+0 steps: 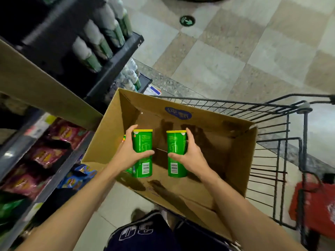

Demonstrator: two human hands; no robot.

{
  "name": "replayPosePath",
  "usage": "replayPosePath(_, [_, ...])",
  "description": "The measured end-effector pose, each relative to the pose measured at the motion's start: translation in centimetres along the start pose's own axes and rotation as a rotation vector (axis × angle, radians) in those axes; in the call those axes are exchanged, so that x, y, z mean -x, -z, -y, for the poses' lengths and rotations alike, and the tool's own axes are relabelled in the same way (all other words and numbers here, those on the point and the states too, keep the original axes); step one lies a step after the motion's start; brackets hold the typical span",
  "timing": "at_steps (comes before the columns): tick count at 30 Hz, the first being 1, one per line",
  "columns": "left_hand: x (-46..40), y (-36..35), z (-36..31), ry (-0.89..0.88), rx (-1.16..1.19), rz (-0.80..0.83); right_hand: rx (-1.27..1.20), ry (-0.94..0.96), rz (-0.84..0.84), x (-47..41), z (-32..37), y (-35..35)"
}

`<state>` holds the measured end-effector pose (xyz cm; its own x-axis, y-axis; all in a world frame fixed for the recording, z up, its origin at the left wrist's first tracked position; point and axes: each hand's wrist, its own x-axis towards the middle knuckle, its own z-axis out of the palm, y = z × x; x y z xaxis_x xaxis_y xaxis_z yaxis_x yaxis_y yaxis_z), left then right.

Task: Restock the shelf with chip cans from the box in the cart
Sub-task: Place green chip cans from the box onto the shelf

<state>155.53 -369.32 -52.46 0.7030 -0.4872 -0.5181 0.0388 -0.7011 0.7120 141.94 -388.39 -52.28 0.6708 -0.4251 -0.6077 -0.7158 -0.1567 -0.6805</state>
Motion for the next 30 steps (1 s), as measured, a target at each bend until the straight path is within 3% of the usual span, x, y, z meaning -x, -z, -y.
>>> replayPosePath(12, [16.3, 10.1, 4.7, -0.065, 0.169, -0.456, 0.08, 0.443, 0.255, 7.8, 11.5, -9.6])
replayPosePath(21, [36.2, 14.4, 13.4, -0.063, 0.257, -0.801, 0.184, 0.744, 0.471, 21.5, 15.3, -22.8])
replayPosePath(30, [56.9, 16.0, 21.8, 0.063, 0.251, -1.15, 0.213, 0.948, 0.774, 37.2, 17.0, -36.3])
